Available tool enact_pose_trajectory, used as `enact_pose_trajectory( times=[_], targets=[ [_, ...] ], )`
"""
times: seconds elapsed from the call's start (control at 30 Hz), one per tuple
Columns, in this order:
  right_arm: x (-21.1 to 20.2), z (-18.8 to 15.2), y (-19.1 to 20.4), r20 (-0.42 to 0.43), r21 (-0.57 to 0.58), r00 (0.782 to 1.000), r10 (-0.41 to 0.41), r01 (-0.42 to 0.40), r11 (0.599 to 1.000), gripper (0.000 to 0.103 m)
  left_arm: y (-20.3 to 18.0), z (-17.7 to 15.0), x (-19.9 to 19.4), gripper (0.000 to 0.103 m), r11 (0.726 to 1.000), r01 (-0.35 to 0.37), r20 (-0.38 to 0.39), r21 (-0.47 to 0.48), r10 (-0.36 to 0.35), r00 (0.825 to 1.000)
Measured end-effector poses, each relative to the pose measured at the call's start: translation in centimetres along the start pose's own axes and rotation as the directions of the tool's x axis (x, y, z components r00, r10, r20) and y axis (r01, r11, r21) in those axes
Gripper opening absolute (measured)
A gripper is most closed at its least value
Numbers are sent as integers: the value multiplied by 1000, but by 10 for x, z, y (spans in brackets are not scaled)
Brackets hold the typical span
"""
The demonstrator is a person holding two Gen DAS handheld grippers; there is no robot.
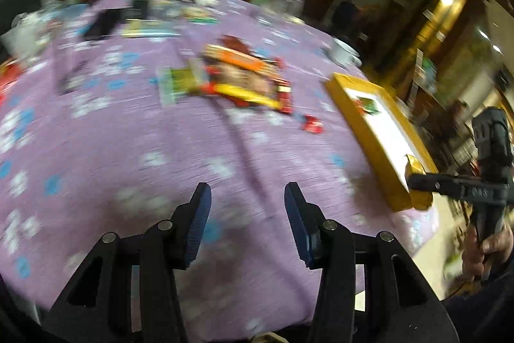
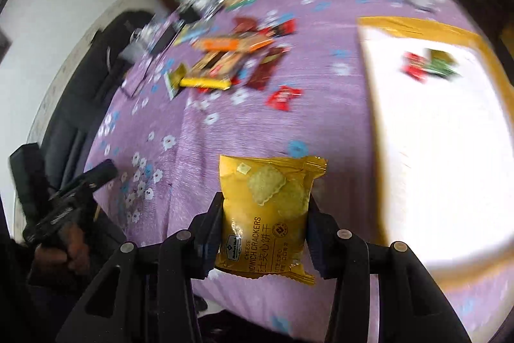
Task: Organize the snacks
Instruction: 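Grasp the small red candy with the left gripper while the right gripper carries the yellow bag toward the tray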
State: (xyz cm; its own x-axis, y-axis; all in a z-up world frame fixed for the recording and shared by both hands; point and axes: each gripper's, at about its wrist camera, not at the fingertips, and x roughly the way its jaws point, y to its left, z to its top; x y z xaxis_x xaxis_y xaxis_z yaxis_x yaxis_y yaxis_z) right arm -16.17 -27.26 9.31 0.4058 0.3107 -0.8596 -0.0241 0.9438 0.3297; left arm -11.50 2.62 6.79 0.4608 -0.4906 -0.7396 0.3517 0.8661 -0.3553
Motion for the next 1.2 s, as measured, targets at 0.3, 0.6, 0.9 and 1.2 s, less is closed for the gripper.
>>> enact_pose_trajectory(
  times=[0.3,0.6,0.9,1.2],
  targets=[
    [-55,-19,-47,125,98,991,-45,32,995,47,-75,59,72,45,993,53,-76,101,-46,996],
    [-83,-23,-104,170,121,984,-44,24,992,47,-105,75,147,22,990,-31,-177,135,55,983],
    [-87,-19,-149,177,109,984,2,-22,994,47,-119,78,181,20,964,-206,-159,170,233,959],
    [-75,-5,-176,164,103,982,97,-115,988,47,-139,87,171,23,926,-267,-110,268,305,946]
  ],
)
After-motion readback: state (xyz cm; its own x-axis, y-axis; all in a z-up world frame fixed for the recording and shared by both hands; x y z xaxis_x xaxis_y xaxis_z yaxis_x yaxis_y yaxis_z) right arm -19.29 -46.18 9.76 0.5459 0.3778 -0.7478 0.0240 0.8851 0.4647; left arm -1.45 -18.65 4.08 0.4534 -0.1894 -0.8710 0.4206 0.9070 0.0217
